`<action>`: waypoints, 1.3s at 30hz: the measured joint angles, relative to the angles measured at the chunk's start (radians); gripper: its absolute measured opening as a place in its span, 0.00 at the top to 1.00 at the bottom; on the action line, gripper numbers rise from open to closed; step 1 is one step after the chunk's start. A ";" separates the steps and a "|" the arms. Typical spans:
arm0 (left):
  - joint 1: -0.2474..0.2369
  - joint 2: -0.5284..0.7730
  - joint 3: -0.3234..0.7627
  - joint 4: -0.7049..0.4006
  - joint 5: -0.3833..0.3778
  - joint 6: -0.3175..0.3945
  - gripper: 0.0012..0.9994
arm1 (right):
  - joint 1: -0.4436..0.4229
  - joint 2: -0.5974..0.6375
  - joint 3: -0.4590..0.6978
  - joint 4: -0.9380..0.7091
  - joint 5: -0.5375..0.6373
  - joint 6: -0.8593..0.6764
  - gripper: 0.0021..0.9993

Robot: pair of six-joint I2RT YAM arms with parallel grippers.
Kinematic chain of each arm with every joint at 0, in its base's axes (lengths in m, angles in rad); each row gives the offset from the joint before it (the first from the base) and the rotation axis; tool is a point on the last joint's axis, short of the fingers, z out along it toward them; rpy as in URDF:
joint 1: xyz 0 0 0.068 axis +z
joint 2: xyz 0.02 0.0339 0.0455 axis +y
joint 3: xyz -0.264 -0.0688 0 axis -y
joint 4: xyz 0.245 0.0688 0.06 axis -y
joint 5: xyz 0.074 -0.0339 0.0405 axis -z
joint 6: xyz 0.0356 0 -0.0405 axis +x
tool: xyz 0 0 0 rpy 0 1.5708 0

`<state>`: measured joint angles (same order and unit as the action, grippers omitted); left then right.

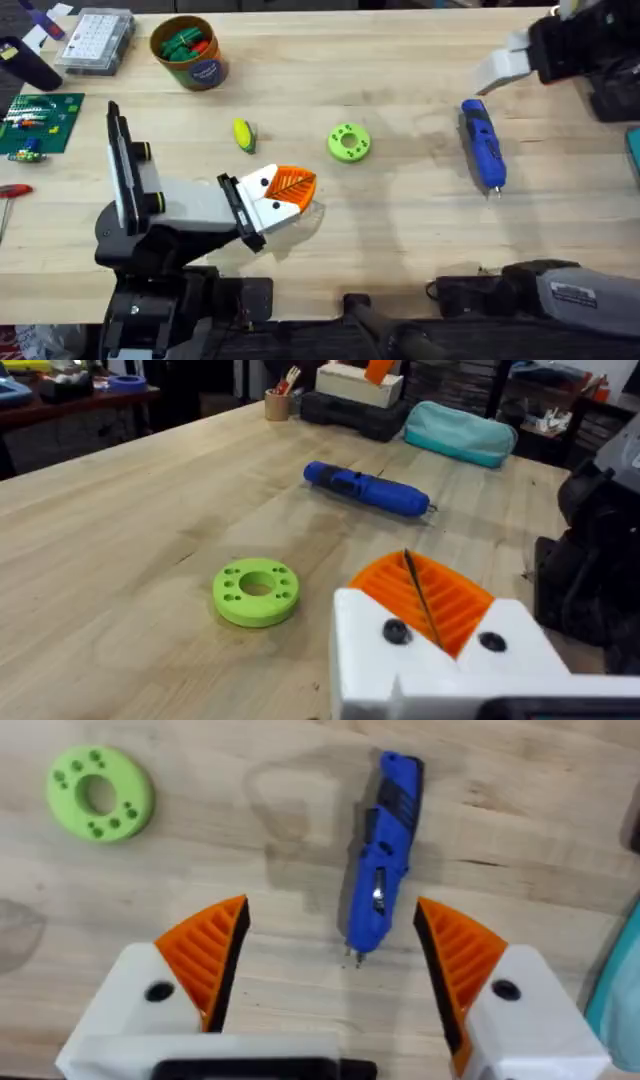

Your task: Pick up the gripper from the table and insert it into the empty holder that is missing its gripper. Then pick up a screw, insert it into the mounting hole, and use the screwdriver to tighten it. Finally, clean up the table by picking up the vegetable and placing it into the bucket.

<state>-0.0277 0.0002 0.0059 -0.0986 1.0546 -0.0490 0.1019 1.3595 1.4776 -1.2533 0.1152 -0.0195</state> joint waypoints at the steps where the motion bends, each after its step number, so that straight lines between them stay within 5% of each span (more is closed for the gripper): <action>1: 0.000 0.000 0.000 0.000 0.000 0.000 1.00 | -0.023 0.006 0.000 0.000 0.000 0.004 0.01; 10: 0.000 0.000 0.000 0.000 0.000 0.000 1.00 | -0.238 0.045 -0.023 0.062 -0.057 0.018 0.01; 11: 0.000 0.000 0.000 0.000 0.000 0.000 1.00 | -0.270 0.044 -0.109 0.152 -0.078 0.001 0.01; 39: 0.000 0.000 0.000 0.000 0.000 0.000 1.00 | -0.248 0.260 -0.274 0.361 -0.146 -0.078 0.01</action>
<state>-0.0277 0.0002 0.0059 -0.0986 1.0546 -0.0490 -0.1459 1.6197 1.2032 -0.8926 -0.0307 -0.0972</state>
